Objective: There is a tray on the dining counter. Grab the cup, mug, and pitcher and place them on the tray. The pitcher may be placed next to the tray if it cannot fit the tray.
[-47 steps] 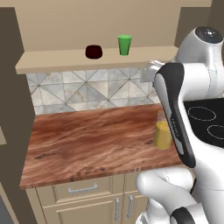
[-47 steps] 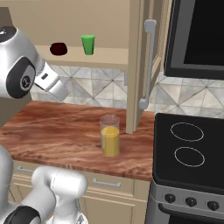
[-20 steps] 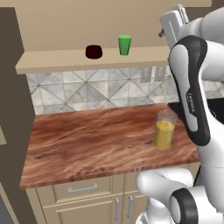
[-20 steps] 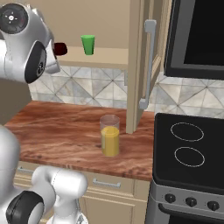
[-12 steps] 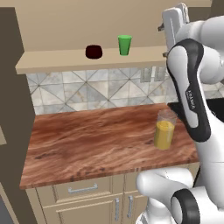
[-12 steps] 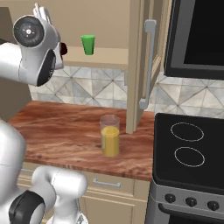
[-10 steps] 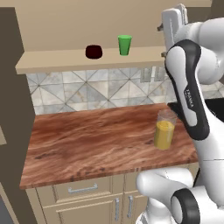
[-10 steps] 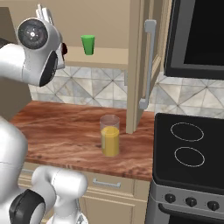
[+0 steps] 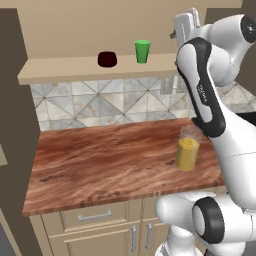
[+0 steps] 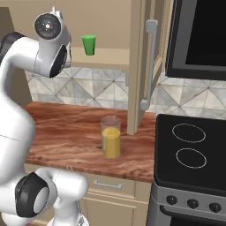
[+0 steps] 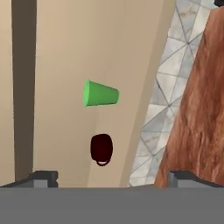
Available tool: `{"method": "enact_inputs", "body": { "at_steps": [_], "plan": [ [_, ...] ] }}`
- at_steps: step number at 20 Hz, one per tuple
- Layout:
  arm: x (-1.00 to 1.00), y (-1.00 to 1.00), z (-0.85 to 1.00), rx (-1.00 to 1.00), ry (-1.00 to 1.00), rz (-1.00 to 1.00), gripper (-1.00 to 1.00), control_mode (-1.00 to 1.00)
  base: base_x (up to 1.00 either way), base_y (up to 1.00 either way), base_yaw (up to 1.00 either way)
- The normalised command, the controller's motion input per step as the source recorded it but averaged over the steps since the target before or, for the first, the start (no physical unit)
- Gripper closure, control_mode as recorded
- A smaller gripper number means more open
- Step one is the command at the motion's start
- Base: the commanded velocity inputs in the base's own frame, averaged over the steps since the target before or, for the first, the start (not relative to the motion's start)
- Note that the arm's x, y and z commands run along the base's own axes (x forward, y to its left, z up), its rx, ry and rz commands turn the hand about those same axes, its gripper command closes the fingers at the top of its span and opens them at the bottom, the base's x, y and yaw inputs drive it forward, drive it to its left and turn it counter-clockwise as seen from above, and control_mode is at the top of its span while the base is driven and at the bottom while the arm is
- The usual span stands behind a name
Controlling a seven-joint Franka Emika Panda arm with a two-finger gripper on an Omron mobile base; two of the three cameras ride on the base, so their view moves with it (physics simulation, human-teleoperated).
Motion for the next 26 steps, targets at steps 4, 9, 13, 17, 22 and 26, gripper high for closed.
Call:
{"method": "enact_inputs", "body": {
  "at_steps": [4, 9, 13, 17, 22, 26],
  "plan": [
    [0.61, -0.08, 0.00, 0.00, 0.24, 0.06, -1.00, -1.00, 0.00, 0.00, 0.00],
    [0.58, -0.13, -0.07, 0.00, 0.13, 0.15, -1.00, -1.00, 0.00, 0.00, 0.00],
    [0.56, -0.03, -0.09, 0.00, 0.10, 0.11, -1.00, -1.00, 0.00, 0.00, 0.00],
    [0.53, 0.00, -0.18, 0.00, 0.07, 0.03, -1.00, -1.00, 0.00, 0.00, 0.00],
    [0.52, 0.00, -0.16, 0.00, 0.01, 0.01, -1.00, -1.00, 0.00, 0.00, 0.00],
    [0.39, 0.00, -0.09, 0.00, 0.00, 0.00, -1.00, -1.00, 0.00, 0.00, 0.00]
  ]
}}
